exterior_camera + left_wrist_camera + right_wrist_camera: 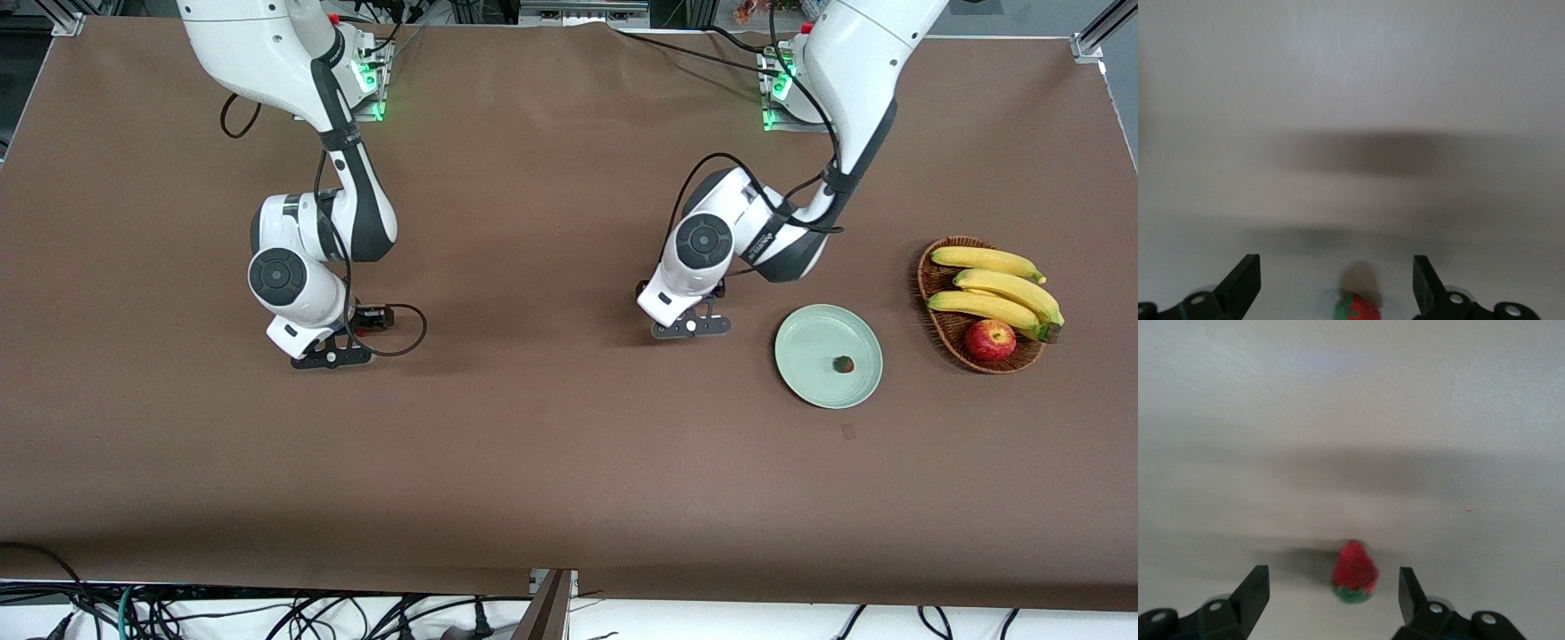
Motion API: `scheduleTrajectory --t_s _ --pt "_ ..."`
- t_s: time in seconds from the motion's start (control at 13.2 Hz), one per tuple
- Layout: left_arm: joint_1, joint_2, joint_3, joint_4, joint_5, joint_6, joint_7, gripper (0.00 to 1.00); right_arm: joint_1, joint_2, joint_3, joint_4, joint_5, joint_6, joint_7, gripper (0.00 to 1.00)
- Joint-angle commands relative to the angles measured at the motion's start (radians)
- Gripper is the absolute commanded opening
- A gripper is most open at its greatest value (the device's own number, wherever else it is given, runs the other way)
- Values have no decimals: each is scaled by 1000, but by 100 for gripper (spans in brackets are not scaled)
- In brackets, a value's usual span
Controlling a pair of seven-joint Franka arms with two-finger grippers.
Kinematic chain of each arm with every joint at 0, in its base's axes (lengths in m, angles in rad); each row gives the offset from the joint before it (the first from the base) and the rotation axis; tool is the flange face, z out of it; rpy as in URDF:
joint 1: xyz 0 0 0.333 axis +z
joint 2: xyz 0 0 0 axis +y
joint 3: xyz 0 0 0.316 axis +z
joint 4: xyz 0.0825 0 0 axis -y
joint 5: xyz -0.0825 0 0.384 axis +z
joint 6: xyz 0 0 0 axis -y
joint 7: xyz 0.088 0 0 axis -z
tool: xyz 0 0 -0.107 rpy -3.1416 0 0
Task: Collect all strawberries into plate
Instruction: 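Grasp the strawberry with the left gripper while the right gripper reaches another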
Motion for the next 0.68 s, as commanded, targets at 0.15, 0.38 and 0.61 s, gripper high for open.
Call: scheduleTrajectory --t_s 0.15,0.38,0.61 --pt "-34 -66 -42 -205 5 165 -193 100 -9 -32 7 -87 15 67 -30 60" --pt "-36 -65 -42 -203 6 167 -195 92 -7 -43 28 -91 48 57 -24 16" --pt "-34 -60 -40 -196 6 167 -188 14 5 -51 68 29 59 -44 62 0"
